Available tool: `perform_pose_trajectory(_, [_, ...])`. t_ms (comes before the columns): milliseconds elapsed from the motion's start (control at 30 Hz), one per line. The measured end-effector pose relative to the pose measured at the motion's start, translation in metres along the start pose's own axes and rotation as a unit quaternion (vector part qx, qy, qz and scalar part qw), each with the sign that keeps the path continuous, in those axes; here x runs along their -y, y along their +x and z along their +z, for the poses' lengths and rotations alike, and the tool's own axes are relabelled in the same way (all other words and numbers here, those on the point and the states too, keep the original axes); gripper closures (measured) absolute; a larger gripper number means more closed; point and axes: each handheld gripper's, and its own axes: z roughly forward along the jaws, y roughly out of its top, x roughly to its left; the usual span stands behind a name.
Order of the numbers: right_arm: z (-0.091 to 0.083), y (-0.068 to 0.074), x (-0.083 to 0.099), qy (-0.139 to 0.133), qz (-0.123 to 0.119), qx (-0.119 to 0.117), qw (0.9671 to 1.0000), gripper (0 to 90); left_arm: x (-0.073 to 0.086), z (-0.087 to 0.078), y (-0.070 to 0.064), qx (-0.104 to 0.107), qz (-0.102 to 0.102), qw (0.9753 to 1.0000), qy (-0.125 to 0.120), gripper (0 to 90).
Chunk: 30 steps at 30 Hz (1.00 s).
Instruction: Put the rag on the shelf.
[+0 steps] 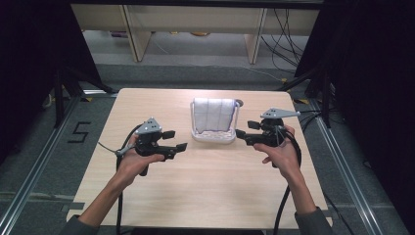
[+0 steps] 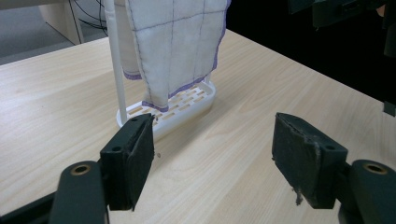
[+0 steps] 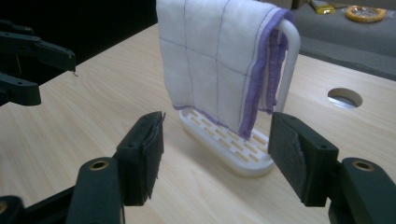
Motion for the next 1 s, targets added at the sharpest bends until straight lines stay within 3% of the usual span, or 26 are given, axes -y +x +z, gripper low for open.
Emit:
perform_pose_trajectory(67, [0.0, 0.001, 0.002, 0.001, 0.002, -0.003, 1.0, 35.0, 0.003, 0.0, -0.001, 0.003, -0.001, 1.0, 0.001, 29.1])
perform_pose_trajectory(100, [0.0, 0.003, 0.004, 0.002, 0.015, -0.005, 0.9999, 34.6, 0.004, -0.001, -0.001, 0.0, 0.003, 1.0, 0.004, 28.7])
perform_pose_trajectory(133, [0.0, 0.002, 0.005, 0.006, 0.007, -0.01, 0.9999, 34.2, 0.005, -0.001, -0.002, 0.001, 0.004, 1.0, 0.004, 28.4])
perform_pose_trajectory(167, [-0.001, 0.006, 0.006, 0.012, 0.022, -0.006, 0.9997, 34.2, 0.006, -0.001, -0.002, 0.0, 0.005, 1.0, 0.001, 28.3])
perform_pose_trajectory(267, [0.001, 0.007, 0.01, 0.008, -0.004, -0.004, 1.0, 34.2, 0.011, -0.001, -0.006, -0.002, 0.014, 0.9999, 0.006, 28.2])
perform_pose_trajectory(467, [0.007, 0.017, 0.017, 0.018, -0.001, -0.009, 0.9998, 34.3, 0.02, 0.004, -0.016, -0.005, 0.025, 0.9996, 0.016, 27.6])
perform_pose_trajectory(500, [0.01, 0.018, 0.018, 0.019, -0.012, -0.01, 0.9997, 34.3, 0.022, 0.005, -0.017, 0.0, 0.027, 0.9995, 0.017, 27.6])
perform_pose_trajectory(567, [0.013, 0.023, 0.019, 0.026, -0.004, -0.014, 0.9996, 34.3, 0.027, 0.007, -0.021, 0.001, 0.027, 0.9995, 0.015, 27.6])
perform_pose_trajectory(600, [0.016, 0.023, 0.02, 0.023, -0.017, -0.011, 0.9995, 34.3, 0.028, 0.007, -0.022, -0.002, 0.029, 0.9993, 0.023, 27.6])
perform_pose_trajectory(667, [0.019, 0.026, 0.022, 0.025, -0.017, -0.024, 0.9993, 34.3, 0.033, 0.007, -0.023, 0.002, 0.029, 0.9993, 0.024, 27.7])
perform_pose_trajectory(867, [0.023, 0.034, 0.029, 0.034, -0.022, -0.019, 0.999, 34.4, 0.045, -0.002, -0.027, -0.001, 0.032, 0.9992, 0.024, 27.7])
perform_pose_trajectory(933, [0.023, 0.037, 0.032, 0.038, -0.011, -0.024, 0.9989, 34.4, 0.051, -0.005, -0.027, -0.001, 0.033, 0.9991, 0.025, 27.7])
perform_pose_trajectory(1000, [0.024, 0.039, 0.035, 0.036, -0.021, -0.025, 0.9988, 34.4, 0.058, -0.006, -0.026, 0.003, 0.03, 0.9991, 0.029, 27.6])
